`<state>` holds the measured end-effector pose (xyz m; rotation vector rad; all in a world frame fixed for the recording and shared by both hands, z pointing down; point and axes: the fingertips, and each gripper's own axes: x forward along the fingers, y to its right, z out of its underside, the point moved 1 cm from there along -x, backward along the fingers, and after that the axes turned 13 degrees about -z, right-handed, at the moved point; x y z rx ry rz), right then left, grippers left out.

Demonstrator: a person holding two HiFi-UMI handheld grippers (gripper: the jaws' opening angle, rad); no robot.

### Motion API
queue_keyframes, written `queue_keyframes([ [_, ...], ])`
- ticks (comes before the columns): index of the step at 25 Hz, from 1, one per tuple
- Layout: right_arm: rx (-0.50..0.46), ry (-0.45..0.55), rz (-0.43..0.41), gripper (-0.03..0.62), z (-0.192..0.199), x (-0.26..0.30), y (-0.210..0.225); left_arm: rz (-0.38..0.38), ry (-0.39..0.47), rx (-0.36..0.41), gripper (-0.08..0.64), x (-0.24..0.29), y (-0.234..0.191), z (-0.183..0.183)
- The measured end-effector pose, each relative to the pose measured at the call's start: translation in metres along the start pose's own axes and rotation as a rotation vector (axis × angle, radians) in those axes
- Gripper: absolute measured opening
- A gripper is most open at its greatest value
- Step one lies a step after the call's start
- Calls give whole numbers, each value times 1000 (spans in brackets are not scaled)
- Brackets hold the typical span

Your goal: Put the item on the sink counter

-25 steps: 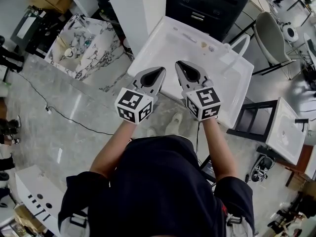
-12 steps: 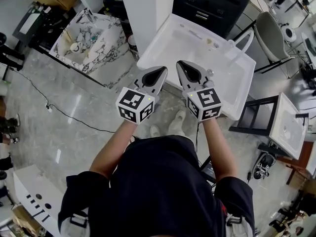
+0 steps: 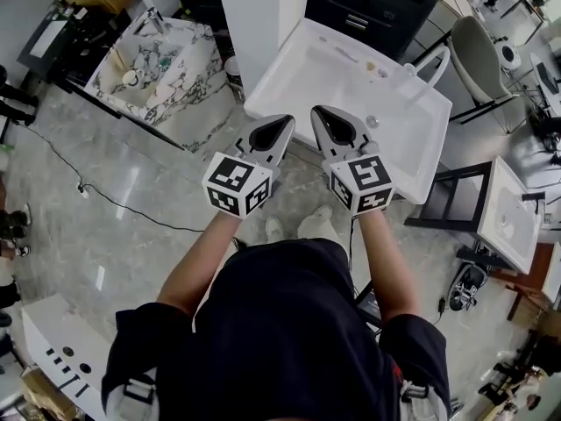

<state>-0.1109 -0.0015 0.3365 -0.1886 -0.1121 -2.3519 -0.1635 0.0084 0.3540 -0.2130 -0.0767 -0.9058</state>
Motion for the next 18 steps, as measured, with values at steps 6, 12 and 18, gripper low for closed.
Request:
queue_keyframes([
  [6, -5, -3, -5, 38, 1, -5, 1, 4, -1, -1, 11, 3, 5, 2],
  [12, 4, 13, -15, 38, 1, -17, 6, -2, 6, 13, 11, 9, 17, -2],
  [18, 0, 11, -21, 38, 2, -29, 16, -8, -2, 27, 11, 18, 32, -4],
])
